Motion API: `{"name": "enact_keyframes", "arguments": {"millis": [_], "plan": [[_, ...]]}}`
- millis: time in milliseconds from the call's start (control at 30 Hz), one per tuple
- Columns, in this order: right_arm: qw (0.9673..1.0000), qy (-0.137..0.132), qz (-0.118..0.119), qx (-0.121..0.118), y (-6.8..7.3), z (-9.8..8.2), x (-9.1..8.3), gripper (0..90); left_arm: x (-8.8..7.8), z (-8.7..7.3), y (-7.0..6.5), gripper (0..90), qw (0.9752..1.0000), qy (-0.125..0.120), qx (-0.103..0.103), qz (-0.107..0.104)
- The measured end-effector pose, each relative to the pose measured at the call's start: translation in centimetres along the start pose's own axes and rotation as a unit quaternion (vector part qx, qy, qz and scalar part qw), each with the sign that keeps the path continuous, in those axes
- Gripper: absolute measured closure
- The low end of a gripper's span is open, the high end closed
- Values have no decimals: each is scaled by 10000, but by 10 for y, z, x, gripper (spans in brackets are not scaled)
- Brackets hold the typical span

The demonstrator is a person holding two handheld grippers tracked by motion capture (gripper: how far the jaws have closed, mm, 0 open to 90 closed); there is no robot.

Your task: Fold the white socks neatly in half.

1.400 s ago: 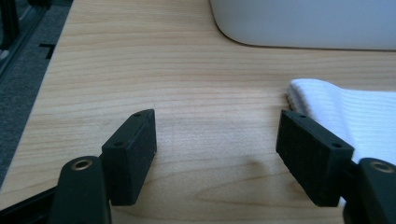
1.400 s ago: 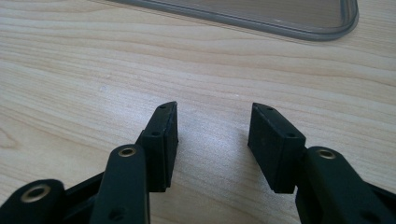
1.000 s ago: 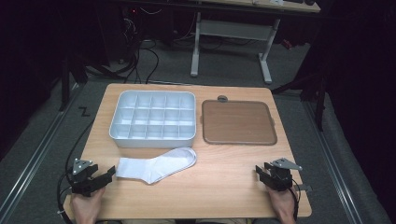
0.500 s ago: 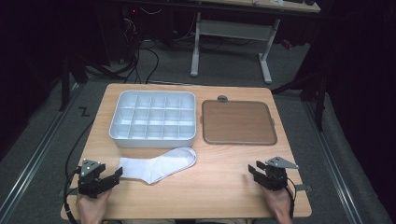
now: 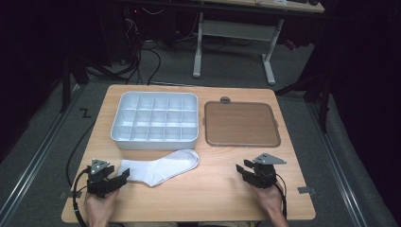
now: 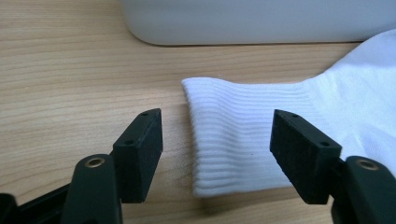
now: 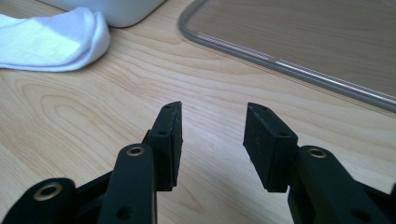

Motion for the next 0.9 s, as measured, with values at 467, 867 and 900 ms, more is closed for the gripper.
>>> {"name": "enact_keyframes", "arguments": {"millis": [467, 867, 900], "plan": [[9981, 97, 584, -174, 46, 24, 39, 570, 11, -3, -4, 399, 9999, 107, 13, 43], [9961, 207, 809, -300, 70, 39, 66, 567, 13, -7, -1, 437, 9998, 200, -36, 55], [9957, 213, 850, -299, 74, 42, 70, 564, 13, -8, 0, 445, 9997, 224, -66, 38]]}}
Point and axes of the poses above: each handheld gripper's, and its own axes: x roughly forward along the jaws, z roughly out of its top, y roughly to its left, the point moved 6 cm from there along x, roughly forward along the jaws, and after that the axes turned 4 degrees about x, right-handed, at the moved point
